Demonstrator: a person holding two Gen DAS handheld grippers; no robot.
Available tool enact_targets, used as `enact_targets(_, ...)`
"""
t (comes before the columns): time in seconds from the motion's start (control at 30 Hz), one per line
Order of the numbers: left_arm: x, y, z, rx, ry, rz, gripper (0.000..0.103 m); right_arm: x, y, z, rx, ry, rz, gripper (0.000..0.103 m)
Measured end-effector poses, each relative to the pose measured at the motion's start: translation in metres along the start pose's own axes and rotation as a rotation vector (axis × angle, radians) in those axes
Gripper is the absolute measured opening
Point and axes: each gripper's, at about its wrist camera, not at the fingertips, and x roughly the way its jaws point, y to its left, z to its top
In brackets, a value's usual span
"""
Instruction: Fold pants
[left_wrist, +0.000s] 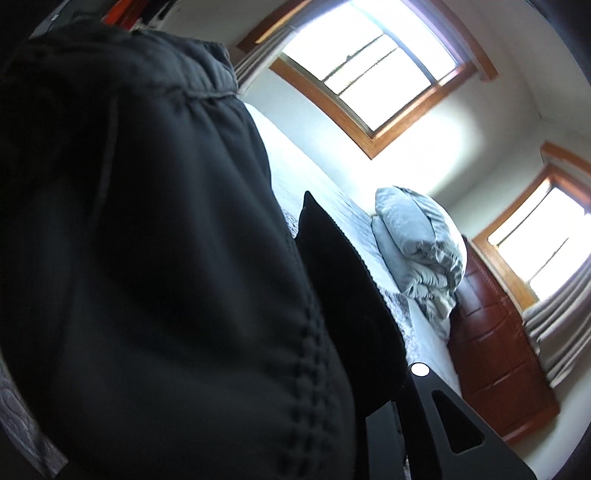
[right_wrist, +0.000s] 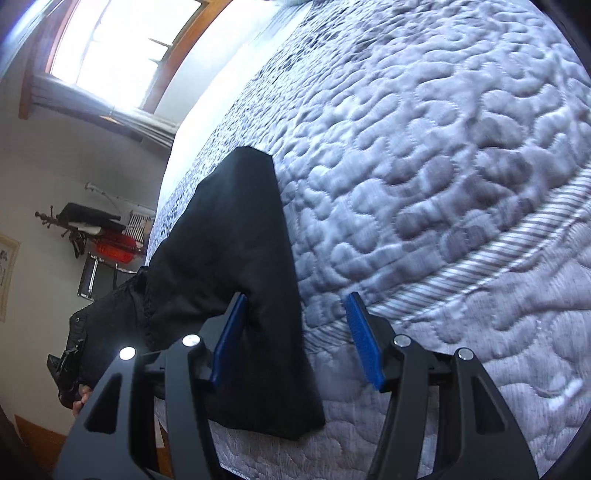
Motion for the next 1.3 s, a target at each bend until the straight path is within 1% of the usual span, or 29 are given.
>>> enact_targets(0.13,0.004,-0.026,-0.004,0.068,0.0,0.002,0.016,-0.011,-0.01,-0.005,0.025,-0.025,-0.007,0.056)
enact_targets(0.27,0.008,-0.048,-0.01,0.149,0.001,0.032,0.017,-0.026,-0.015,-0.01,0.018,-0.047,-0.016,0.056)
enact_targets(0.3,0.009,-0.057,-0.013,0.185,0.001,0.045,0.017,-0.03,-0.016,-0.011,0.011,-0.053,-0.019,0.056)
enact_targets(0.43,0.017,-0.088,-0.029,0.328,0.01,0.104,0.019,-0.045,-0.009,-0.012,-0.023,-0.079,-0.022,0.056)
enact_targets(0.5,0.023,-0.1,-0.038,0.379,0.017,0.12,0.021,-0.049,-0.003,-0.012,-0.042,-0.087,-0.018,0.057)
enact_targets(0.6,0.034,-0.111,-0.049,0.412,0.037,0.138,0.024,-0.056,0.005,-0.012,-0.065,-0.097,-0.009,0.057)
enact_targets(0.7,0.046,-0.12,-0.062,0.456,0.06,0.167,0.025,-0.059,0.013,-0.013,-0.085,-0.102,-0.011,0.057)
enact_targets(0.8,0.069,-0.135,-0.073,0.532,0.081,0.203,0.026,-0.061,0.018,-0.014,-0.106,-0.107,-0.02,0.058)
enact_targets(0.87,0.091,-0.14,-0.071,0.585,0.098,0.222,0.027,-0.06,0.021,-0.014,-0.112,-0.108,-0.024,0.058)
enact_targets(1.07,0.125,-0.155,-0.098,0.705,0.151,0.267,0.029,-0.06,0.018,-0.016,-0.107,-0.108,-0.024,0.058)
enact_targets(1.17,0.149,-0.158,-0.112,0.788,0.186,0.297,0.03,-0.06,0.015,-0.017,-0.098,-0.107,-0.022,0.058)
enact_targets(1.2,0.154,-0.157,-0.116,0.799,0.193,0.302,0.03,-0.061,0.015,-0.018,-0.095,-0.108,-0.021,0.058)
enact_targets(1.23,0.17,-0.156,-0.111,0.813,0.206,0.31,0.031,-0.062,0.014,-0.019,-0.095,-0.108,-0.021,0.058)
enact_targets(1.3,0.184,-0.155,-0.112,0.831,0.219,0.322,0.031,-0.063,0.014,-0.019,-0.096,-0.108,-0.021,0.058)
